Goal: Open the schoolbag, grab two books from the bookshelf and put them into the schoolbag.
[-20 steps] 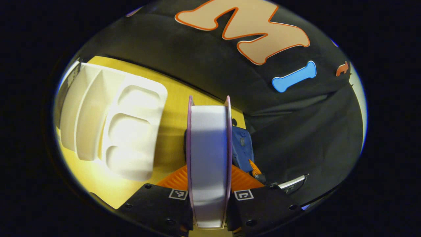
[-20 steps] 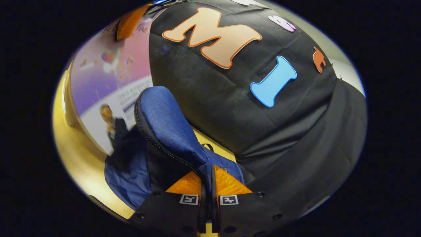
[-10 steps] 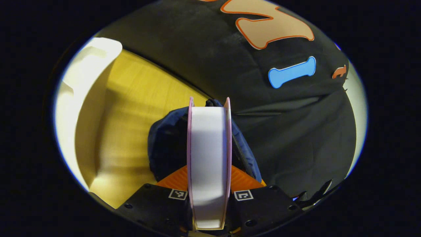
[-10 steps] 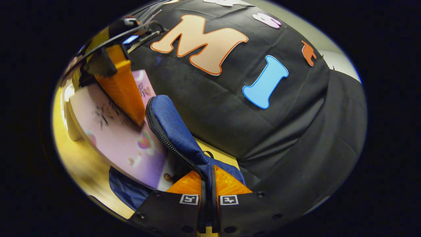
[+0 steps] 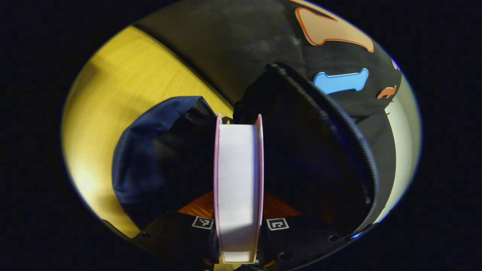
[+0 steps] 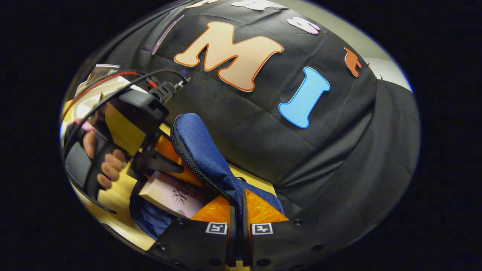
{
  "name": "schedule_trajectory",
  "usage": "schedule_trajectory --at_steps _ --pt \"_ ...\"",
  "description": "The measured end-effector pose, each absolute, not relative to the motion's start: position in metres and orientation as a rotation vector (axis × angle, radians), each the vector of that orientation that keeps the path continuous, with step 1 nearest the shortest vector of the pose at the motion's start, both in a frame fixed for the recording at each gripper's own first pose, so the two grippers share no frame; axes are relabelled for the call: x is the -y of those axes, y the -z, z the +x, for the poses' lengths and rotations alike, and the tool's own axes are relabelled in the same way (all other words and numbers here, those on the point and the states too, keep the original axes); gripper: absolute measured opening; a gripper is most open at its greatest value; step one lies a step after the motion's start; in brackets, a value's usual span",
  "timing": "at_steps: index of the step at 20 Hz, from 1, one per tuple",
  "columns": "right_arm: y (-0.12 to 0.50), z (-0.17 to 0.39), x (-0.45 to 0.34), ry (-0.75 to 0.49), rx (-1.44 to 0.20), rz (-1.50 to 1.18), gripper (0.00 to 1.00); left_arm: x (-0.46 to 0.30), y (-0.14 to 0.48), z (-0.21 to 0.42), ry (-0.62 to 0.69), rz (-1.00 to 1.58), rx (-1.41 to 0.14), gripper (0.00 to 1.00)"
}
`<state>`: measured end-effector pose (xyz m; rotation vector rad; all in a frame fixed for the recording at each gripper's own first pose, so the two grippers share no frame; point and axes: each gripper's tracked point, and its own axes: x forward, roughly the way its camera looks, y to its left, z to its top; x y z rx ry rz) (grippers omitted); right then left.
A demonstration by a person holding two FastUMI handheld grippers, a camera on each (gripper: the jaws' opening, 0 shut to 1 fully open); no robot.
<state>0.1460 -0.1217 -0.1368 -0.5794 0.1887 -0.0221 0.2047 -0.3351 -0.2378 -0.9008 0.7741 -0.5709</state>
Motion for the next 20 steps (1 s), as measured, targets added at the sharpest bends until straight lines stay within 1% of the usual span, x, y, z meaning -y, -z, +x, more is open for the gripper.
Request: schedule_trajectory --at_steps 1,3,5,6,7,8,9,10,12,13,14,15,20 --pt "0.137 0.145 0.121 0.021 -0.191 -0.577 0.10 0.334 0.244 0.206 0.581 -0.935 -0.772 0.39" --pt "0.139 0.146 0.119 0.022 -0.194 -0.574 0.10 0.333 0.255 0.207 0.593 -1.005 -0.778 0.37" --pt "0.142 0.146 0.121 0.025 -0.203 -0.568 0.10 0.330 0.270 0.206 0.557 -1.060 -0.816 0.39" --pt "0.144 0.146 0.122 0.026 -0.209 -0.565 0.10 0.329 0.276 0.203 0.546 -1.059 -0.837 0.38" --pt "0.146 0.145 0.121 0.025 -0.217 -0.563 0.10 0.327 0.277 0.200 0.524 -1.052 -0.846 0.40" --pt "0.146 0.145 0.121 0.025 -0.217 -0.564 0.10 0.319 0.282 0.195 0.500 -1.029 -0.864 0.46" --pt "0.147 0.144 0.120 0.025 -0.219 -0.567 0.10 0.326 0.290 0.199 0.486 -1.004 -0.878 0.43" --pt "0.147 0.145 0.121 0.026 -0.220 -0.570 0.10 0.323 0.289 0.197 0.482 -0.996 -0.880 0.57" --pt "0.149 0.145 0.122 0.027 -0.226 -0.568 0.10 0.322 0.280 0.192 0.495 -0.970 -0.869 0.72" --pt "0.148 0.143 0.123 0.029 -0.229 -0.562 0.07 0.322 0.279 0.188 0.493 -0.939 -0.872 0.79" --pt "0.149 0.144 0.124 0.031 -0.231 -0.557 0.10 0.319 0.280 0.184 0.487 -0.897 -0.881 0.87" --pt "0.148 0.143 0.125 0.033 -0.234 -0.552 0.07 0.317 0.281 0.178 0.485 -0.858 -0.894 0.96" --pt "0.149 0.140 0.134 0.047 -0.253 -0.520 0.07 0.294 0.266 0.142 0.463 -0.735 -0.956 0.96"
